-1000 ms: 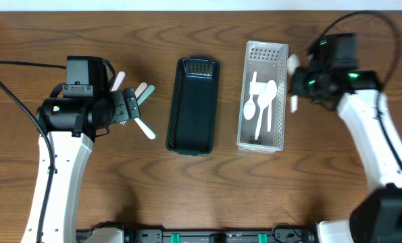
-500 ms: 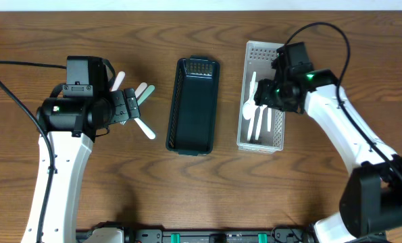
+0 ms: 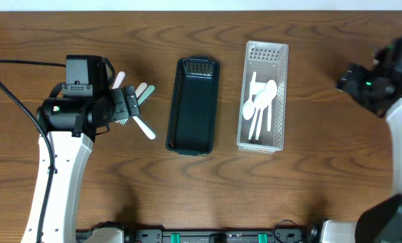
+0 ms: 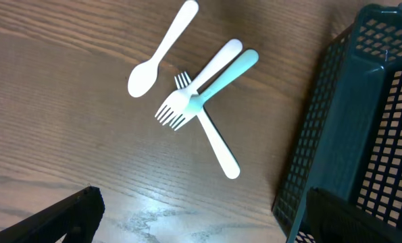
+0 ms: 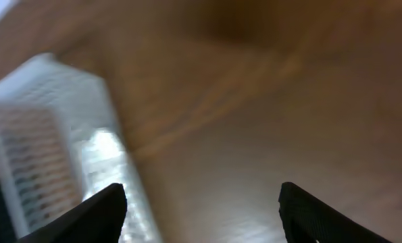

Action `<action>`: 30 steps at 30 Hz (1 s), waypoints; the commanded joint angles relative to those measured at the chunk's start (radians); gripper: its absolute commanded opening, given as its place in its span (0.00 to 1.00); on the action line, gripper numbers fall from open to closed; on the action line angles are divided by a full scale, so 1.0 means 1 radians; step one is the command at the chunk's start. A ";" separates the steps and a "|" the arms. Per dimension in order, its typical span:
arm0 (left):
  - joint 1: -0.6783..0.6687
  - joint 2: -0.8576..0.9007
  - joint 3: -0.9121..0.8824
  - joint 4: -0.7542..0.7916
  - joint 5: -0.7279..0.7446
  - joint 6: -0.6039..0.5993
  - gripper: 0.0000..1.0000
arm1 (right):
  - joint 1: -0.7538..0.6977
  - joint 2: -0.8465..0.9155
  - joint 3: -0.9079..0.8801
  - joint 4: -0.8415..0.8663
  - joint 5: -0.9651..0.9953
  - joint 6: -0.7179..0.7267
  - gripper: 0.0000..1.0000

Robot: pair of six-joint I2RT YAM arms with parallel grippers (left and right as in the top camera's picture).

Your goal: Pack container

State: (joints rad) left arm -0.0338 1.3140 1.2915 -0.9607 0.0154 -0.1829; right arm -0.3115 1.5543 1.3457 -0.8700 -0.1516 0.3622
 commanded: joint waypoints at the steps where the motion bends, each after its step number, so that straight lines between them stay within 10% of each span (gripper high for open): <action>1: 0.005 0.001 0.022 0.005 -0.016 0.006 0.98 | -0.058 0.044 -0.009 -0.029 -0.006 -0.012 0.77; 5: 0.005 0.003 0.022 0.029 -0.016 -0.037 0.98 | -0.097 0.076 -0.009 -0.062 -0.006 -0.011 0.99; 12: 0.005 0.144 0.022 0.058 -0.012 -0.059 0.98 | -0.100 0.087 -0.009 -0.063 -0.006 -0.011 0.99; 30: 0.019 0.587 0.220 0.130 0.041 0.711 0.78 | -0.100 0.087 -0.009 -0.100 -0.006 -0.012 0.99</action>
State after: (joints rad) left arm -0.0204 1.8812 1.4857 -0.8547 0.0498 0.3790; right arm -0.4057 1.6337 1.3434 -0.9684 -0.1539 0.3550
